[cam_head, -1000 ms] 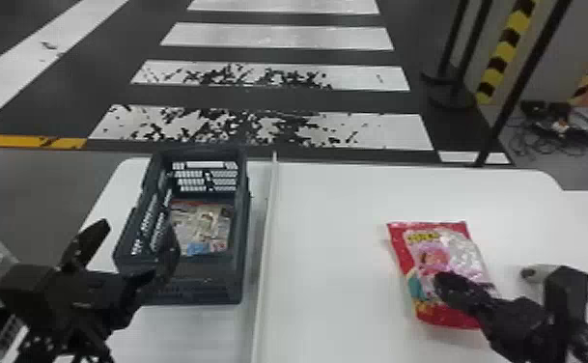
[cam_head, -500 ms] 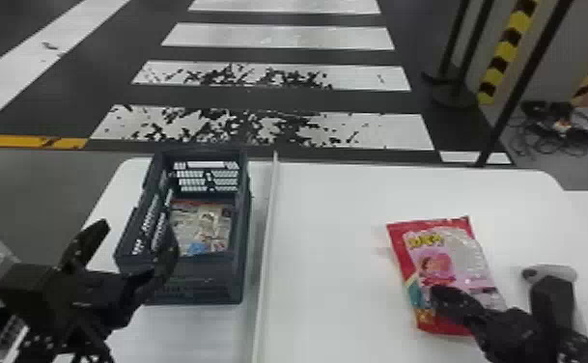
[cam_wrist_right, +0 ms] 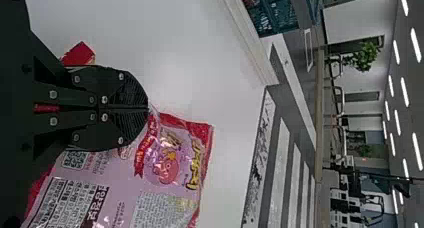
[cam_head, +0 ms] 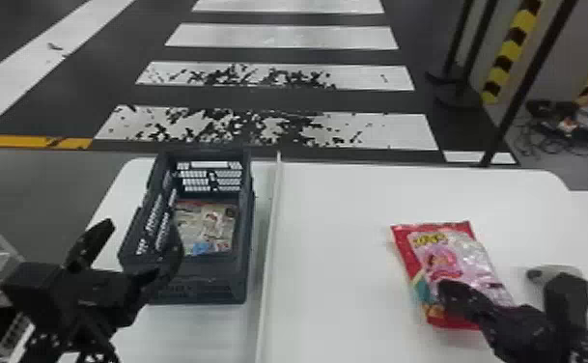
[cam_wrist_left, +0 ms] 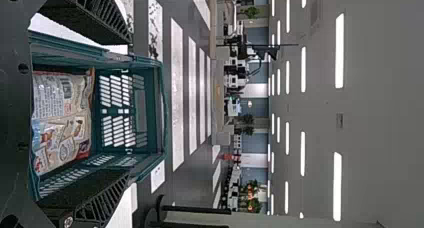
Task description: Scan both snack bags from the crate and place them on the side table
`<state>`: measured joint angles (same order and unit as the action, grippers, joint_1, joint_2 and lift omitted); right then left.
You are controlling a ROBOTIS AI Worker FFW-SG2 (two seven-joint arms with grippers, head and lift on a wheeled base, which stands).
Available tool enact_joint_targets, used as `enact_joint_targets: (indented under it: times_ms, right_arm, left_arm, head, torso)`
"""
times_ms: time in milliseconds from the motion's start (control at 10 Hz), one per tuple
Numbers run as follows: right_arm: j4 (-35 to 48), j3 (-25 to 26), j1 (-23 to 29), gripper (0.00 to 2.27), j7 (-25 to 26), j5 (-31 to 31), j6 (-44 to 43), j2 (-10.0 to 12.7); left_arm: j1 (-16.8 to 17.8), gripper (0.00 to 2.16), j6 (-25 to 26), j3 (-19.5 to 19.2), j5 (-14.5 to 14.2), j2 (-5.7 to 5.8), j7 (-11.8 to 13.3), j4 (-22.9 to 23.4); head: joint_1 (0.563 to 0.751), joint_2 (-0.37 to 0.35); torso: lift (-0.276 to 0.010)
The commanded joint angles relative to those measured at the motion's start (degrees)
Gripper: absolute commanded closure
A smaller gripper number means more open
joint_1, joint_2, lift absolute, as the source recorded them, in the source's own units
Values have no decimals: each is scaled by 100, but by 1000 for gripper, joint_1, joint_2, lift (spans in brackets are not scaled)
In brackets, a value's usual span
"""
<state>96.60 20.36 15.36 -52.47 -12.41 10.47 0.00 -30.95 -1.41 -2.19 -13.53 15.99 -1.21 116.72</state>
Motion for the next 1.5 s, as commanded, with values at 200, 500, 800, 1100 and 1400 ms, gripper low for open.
enact_joint_targets:
  times_ms: [200, 500, 800, 1100, 1400]
  right_arm:
    - [782, 82, 116, 2243, 87, 494, 408, 5]
    - [96, 530, -350, 2243, 290, 169, 338, 5]
    - [-537, 978, -754, 2243, 465, -200, 215, 5]
    - [-879, 1110, -921, 2243, 747, -473, 145, 5]
    - [-985, 1137, -930, 2243, 738, -604, 109, 5]
  left_arm:
    - [-16, 76, -3, 8, 0, 0, 7, 26]
    - [-16, 76, -3, -18, -35, 27, 7, 26]
    - [-7, 76, -21, -9, -62, 62, 15, -9]
    - [1, 76, -74, -9, -97, 79, 15, -44]
    - [10, 76, -144, -9, -123, 79, 15, -97]
  head:
    - [695, 17]
    - [695, -10]
    - [695, -74]
    - [695, -127]
    - [695, -139]
  torso:
    - [-98]
    - [-98]
    - [-98]
    - [-98]
    - [-98]
